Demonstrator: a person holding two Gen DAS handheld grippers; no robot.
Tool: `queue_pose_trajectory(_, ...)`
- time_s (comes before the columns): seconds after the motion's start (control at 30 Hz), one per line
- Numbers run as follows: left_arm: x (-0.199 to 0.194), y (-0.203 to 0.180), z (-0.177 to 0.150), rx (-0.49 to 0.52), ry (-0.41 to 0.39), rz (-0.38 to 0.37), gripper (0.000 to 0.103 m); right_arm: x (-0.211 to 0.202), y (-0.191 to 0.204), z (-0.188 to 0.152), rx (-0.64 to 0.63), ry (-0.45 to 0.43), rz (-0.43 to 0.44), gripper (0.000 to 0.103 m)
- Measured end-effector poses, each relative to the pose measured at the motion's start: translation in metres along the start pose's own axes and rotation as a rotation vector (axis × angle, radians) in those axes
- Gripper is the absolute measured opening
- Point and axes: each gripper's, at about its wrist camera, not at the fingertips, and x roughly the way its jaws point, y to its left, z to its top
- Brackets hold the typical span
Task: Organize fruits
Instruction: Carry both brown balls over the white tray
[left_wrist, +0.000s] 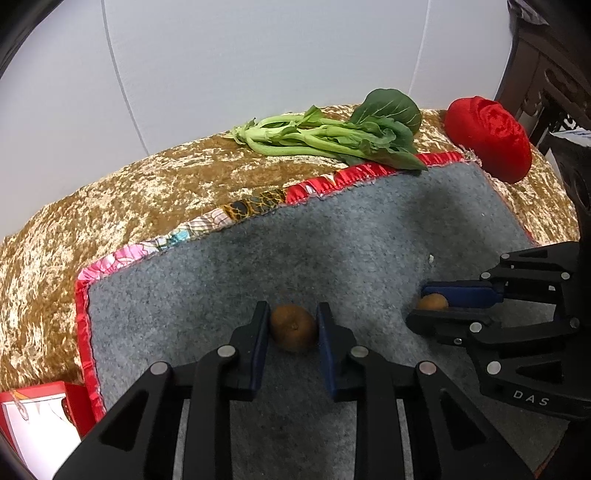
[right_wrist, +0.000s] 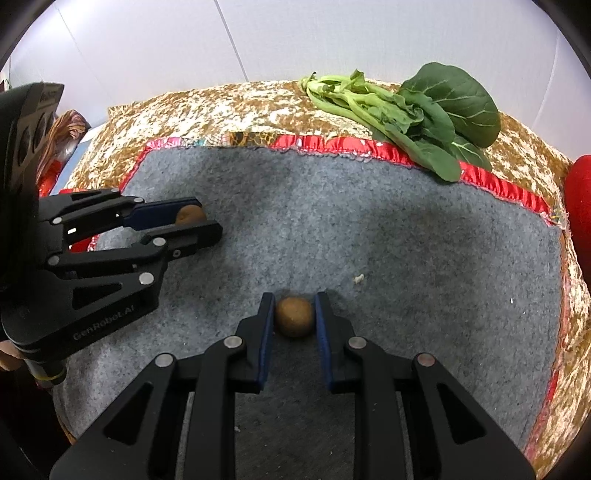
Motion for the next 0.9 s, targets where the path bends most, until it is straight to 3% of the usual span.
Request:
queue_pose_trajectory(0.47, -0.051, 0.008, -0.021, -0.046, -0.034, 0.009, 0.024, -0.012, 0.031, 0.001, -0.057, -0.020, 0.038, 0.023)
queue_pose_trajectory(0.8, -0.089, 0.014, -0.064, -0.122, -0.076, 0.052, 0.024, -0.022, 0.065, 0.002, -0.106, -0.039, 0.048, 0.023)
queue_pose_trajectory(0.9, -0.104, 0.017, -0.078, -0.139, -0.104, 0.097, 0.024, -0.023, 0.075, 0.003, -0.117, -0.047, 0.053, 0.023)
